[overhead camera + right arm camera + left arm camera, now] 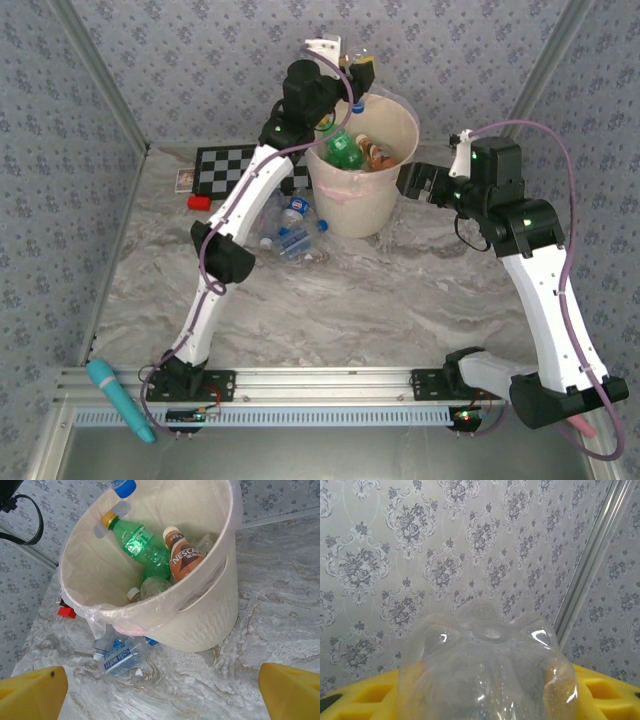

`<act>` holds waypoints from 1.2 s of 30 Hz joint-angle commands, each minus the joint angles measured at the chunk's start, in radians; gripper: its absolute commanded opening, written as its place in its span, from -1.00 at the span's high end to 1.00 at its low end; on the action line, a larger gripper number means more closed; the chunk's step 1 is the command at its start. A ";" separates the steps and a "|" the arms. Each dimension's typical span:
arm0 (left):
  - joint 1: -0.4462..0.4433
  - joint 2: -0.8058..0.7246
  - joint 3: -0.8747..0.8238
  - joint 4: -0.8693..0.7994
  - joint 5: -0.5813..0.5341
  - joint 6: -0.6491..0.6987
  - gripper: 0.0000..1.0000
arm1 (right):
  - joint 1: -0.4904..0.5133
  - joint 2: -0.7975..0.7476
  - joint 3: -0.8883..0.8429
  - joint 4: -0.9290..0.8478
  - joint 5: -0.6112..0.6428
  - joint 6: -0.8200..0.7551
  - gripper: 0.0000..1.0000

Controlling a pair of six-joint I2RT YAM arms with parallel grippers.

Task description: Put the plastic bottles in the bin

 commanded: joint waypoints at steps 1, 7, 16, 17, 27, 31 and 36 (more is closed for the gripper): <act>-0.010 0.021 0.035 0.093 -0.002 -0.026 0.12 | -0.007 -0.010 0.040 -0.023 0.016 -0.007 -0.99; -0.011 0.033 0.035 0.111 0.013 -0.038 0.13 | -0.009 -0.012 0.041 -0.025 0.020 -0.005 -0.99; -0.015 0.036 0.035 0.110 0.021 -0.048 0.11 | -0.010 -0.019 0.034 -0.028 0.024 -0.004 -0.99; -0.016 0.034 0.035 0.105 0.023 -0.047 0.00 | -0.009 -0.018 0.032 -0.026 0.024 -0.003 -0.99; -0.016 0.003 0.035 0.058 0.016 -0.019 -0.92 | -0.010 -0.028 0.016 -0.010 0.026 0.006 -0.99; -0.015 -0.009 0.035 0.039 0.015 -0.016 -0.99 | -0.010 -0.032 0.008 0.000 0.026 0.010 -0.99; -0.016 -0.033 0.035 0.006 0.012 -0.006 -0.99 | -0.009 -0.039 -0.001 0.009 0.021 0.017 -0.99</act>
